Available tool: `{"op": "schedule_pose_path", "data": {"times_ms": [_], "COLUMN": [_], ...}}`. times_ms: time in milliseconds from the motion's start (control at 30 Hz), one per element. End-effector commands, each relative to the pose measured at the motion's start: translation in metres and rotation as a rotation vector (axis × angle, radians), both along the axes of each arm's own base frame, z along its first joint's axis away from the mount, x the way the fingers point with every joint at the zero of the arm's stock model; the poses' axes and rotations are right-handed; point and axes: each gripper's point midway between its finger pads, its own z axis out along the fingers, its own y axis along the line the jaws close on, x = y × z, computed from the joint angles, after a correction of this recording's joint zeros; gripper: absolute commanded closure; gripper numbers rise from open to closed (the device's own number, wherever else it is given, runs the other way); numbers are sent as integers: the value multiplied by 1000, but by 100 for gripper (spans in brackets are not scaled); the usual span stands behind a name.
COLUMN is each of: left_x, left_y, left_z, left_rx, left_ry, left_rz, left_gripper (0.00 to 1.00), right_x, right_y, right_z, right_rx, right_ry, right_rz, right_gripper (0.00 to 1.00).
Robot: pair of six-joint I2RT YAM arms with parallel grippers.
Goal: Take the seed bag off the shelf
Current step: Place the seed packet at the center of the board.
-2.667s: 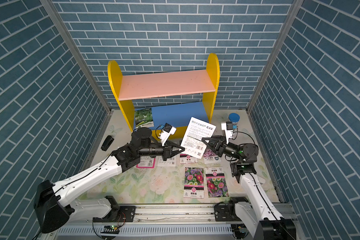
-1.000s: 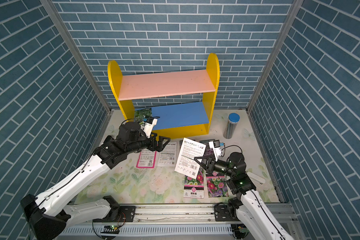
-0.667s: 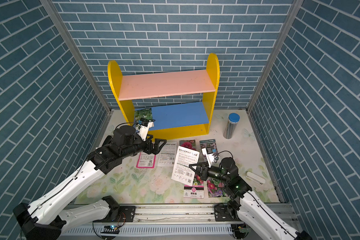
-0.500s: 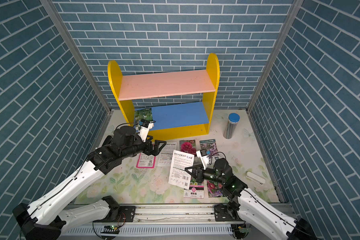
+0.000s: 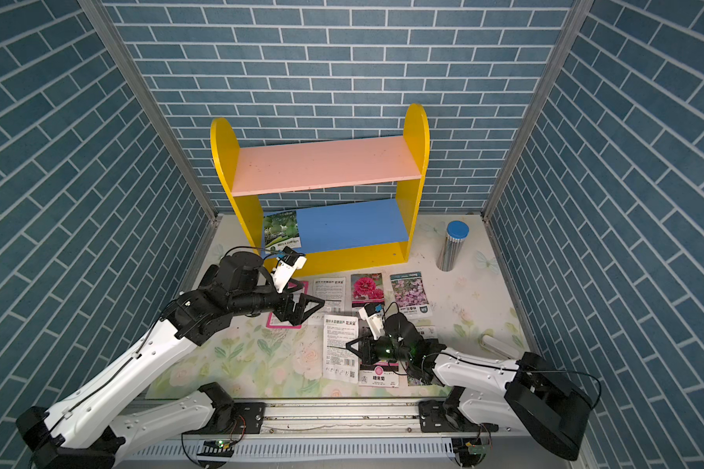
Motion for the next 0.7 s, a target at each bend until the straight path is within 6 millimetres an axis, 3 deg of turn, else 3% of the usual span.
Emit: {"op": "schedule_pose_path", "data": {"times_ms": [0,400,667], "left_x": [-24,-25,-23], "left_y": [-1,1,3], "left_z": [2,1,-5], "left_rx": [-19,-27,-17], "left_ry": [25,13,-1], "left_rz": [-107,-100,-90], "left_gripper": [0,0,0], "right_x": [9,11,0], "right_y": [15,39,38], "right_z": [13,-31,-58], "right_rx": [39,-128,-228], "right_ry": [-14,89,149], "right_rz": [-24,-57,-30], "right_gripper": [100,100,100]}}
